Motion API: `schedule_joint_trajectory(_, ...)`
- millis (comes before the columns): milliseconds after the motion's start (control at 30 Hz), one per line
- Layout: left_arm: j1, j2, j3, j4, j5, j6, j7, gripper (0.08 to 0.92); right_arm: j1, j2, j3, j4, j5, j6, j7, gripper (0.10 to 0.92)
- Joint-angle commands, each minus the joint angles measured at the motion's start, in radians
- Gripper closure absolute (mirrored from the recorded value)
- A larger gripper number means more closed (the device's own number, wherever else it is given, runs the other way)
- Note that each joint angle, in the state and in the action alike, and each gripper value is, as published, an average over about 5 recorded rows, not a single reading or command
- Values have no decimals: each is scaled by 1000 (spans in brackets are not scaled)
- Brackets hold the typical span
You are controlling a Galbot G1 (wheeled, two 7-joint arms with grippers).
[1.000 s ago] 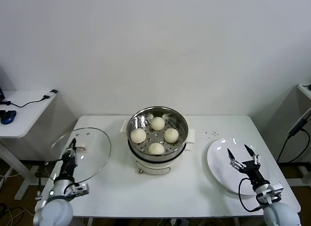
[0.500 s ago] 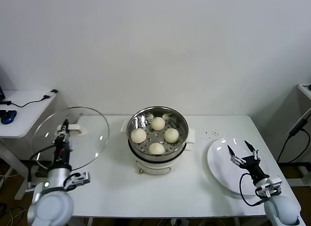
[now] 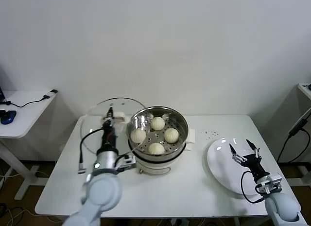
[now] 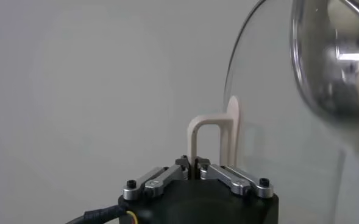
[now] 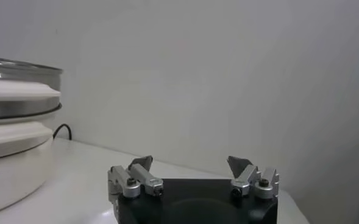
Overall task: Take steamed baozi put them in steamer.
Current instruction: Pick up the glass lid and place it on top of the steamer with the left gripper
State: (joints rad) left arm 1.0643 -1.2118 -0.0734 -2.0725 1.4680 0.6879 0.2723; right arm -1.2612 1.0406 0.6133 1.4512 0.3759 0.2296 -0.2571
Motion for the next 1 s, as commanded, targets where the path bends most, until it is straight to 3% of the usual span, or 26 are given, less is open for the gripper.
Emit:
schedule_joint_trajectory(33, -242, -184, 300, 188, 78, 92, 98, 856, 12, 5, 0, -17, -7, 3, 0, 203)
schedule_joint_trajectory(433, -259, -280, 334, 361, 74, 95, 33, 856, 14, 23, 1, -23, -21, 7, 0, 203)
schedule_joint_trajectory(1000, -272, -261, 296, 441, 43, 97, 7, 856, 10, 31, 11, -33, -25, 17, -7, 203)
